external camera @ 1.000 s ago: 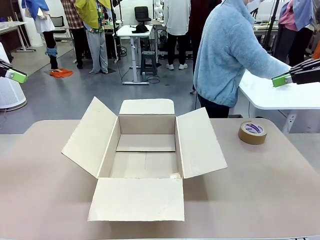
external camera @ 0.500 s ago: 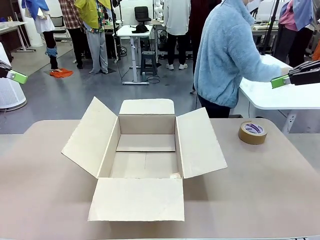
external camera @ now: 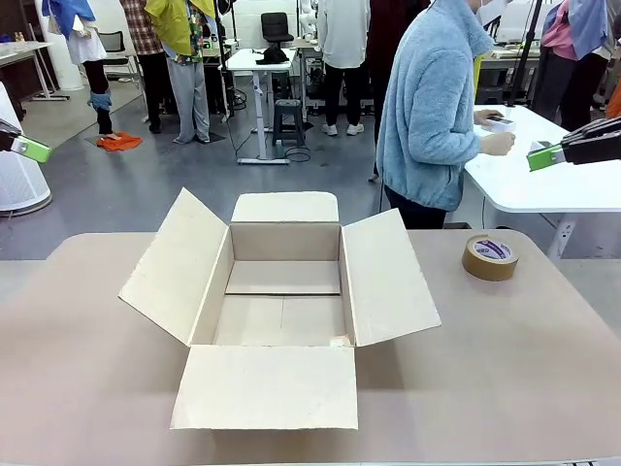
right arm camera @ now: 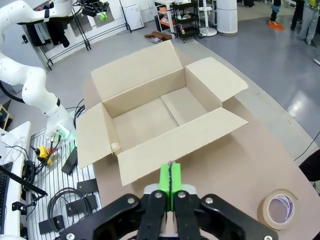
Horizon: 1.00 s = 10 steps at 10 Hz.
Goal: Wrap the clocks to prevent damage.
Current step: Open the side flaps of the Package Box.
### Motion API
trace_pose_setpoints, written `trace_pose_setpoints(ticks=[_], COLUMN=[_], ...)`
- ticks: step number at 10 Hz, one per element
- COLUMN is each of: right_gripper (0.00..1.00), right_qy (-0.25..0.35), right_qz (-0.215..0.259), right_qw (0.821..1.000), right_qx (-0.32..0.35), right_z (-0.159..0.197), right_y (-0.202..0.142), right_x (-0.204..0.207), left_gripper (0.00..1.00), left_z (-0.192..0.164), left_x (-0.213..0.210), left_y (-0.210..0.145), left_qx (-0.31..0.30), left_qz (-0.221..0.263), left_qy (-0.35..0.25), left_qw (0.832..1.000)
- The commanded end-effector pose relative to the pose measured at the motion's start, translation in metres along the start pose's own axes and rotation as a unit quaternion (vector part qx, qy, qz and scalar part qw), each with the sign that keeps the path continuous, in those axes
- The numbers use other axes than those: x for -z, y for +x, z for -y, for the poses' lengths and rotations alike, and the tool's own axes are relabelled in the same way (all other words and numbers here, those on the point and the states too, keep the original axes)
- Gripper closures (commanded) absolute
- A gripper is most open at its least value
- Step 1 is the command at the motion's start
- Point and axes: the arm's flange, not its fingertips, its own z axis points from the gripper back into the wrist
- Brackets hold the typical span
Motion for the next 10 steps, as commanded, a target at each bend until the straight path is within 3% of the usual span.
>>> trace_pose_setpoints(ticks=[1, 2, 5, 8, 10], right_gripper=[0.99, 0.99, 0.99, 0.99, 0.99], right_qy=[-0.002, 0.007, -0.015, -0.101, -0.136], right_qz=[0.0, -0.023, -0.11, -0.211, -0.254], right_qw=[1.0, 0.999, 0.988, 0.945, 0.92], right_qx=[0.004, 0.037, 0.108, 0.226, 0.265], right_z=[0.001, -0.007, -0.046, -0.069, -0.066], right_y=[0.0, 0.019, 0.074, 0.083, 0.075], right_x=[0.0, 0.029, 0.134, 0.214, 0.239], left_gripper=[1.0, 1.0, 1.0, 1.0, 1.0], left_z=[0.0, 0.006, 0.03, 0.049, 0.058], left_x=[-0.001, 0.015, 0.104, 0.201, 0.244], left_y=[0.0, 0.016, 0.076, 0.089, 0.078], left_qx=[-0.001, -0.005, -0.051, -0.127, -0.148], left_qz=[0.0, -0.008, -0.134, -0.252, -0.302], left_qy=[0.001, 0.0, 0.051, 0.156, 0.214], left_qw=[1.0, 1.0, 0.988, 0.946, 0.917])
